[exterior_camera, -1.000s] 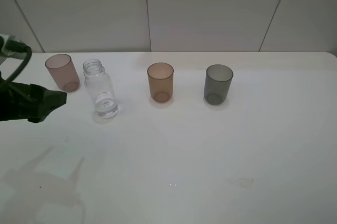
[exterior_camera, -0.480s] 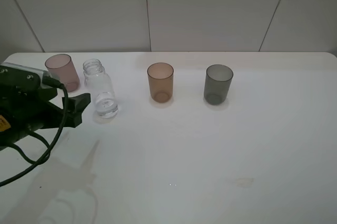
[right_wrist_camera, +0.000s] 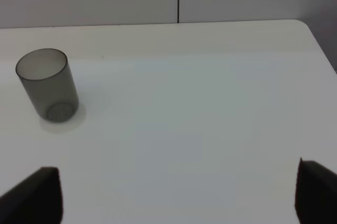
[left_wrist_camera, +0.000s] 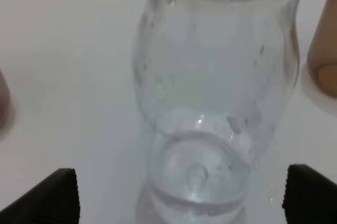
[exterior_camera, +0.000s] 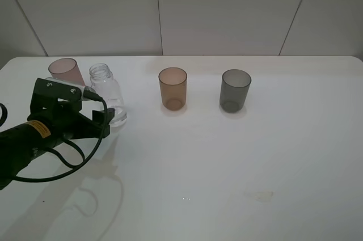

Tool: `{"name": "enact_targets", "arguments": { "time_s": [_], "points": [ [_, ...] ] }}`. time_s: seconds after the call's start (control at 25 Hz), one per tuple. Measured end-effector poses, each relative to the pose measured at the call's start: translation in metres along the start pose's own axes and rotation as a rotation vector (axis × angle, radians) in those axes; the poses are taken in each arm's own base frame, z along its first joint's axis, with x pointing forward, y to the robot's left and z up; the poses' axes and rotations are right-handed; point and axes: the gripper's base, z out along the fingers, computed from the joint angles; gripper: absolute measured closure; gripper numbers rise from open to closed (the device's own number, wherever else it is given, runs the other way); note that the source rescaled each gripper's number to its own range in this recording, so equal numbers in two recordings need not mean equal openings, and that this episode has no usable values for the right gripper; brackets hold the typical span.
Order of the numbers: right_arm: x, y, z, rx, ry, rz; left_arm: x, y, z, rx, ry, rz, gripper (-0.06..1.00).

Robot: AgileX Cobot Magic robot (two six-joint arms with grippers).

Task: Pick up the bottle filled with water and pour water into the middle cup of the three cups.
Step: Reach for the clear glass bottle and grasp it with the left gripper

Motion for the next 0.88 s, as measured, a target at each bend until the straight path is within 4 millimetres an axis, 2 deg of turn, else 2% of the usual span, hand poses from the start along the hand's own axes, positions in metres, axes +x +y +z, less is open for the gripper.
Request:
{"name": "enact_targets", "arguments": {
  "time_s": [0.32, 0.88],
  "points": [
    [0.0, 0.0, 0.0, 0.0, 0.0, 0.0, 0.001, -0.005, 0.025, 0.032, -0.017, 0.099, -0.06],
    [0.0, 0.0, 0.0, 0.0, 0.0, 0.0, 0.005, -0.004, 0.048, 0.003, -0.024, 0.093, -0.06]
  ]
}}
